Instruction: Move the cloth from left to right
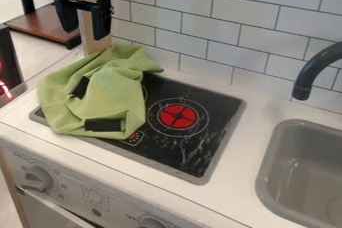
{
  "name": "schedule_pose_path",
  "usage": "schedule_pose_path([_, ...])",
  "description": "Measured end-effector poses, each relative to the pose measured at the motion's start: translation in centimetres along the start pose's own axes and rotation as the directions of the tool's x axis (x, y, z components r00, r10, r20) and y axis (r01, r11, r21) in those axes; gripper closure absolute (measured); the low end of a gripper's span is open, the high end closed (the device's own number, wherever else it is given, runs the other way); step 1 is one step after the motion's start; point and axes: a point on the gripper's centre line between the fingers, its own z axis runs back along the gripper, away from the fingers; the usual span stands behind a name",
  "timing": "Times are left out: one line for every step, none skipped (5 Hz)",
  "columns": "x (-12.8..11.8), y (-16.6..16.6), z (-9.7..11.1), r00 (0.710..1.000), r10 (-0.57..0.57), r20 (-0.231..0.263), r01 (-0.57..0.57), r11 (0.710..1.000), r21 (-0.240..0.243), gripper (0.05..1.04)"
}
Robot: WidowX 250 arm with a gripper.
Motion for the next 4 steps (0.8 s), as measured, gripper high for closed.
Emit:
schedule_pose_path([-0.4, -0.3, -1.6, 0.999, -0.001, -0.043, 0.0, 1.0, -0.02, 0.084])
schedule_pose_path([-1.0, -0.4, -3.0, 0.998, -0.003, -0.056, 0.002, 1.0, -0.022, 0.084])
schedule_pose_path([-1.6, -0.6, -4.6, 0.998, -0.002, -0.064, 0.002, 1.0, -0.006, 0.084])
schedule_pose_path([-1.6, -0.1, -5.7, 0.997, 0.014, -0.08, -0.012, 1.0, 0.022, 0.084])
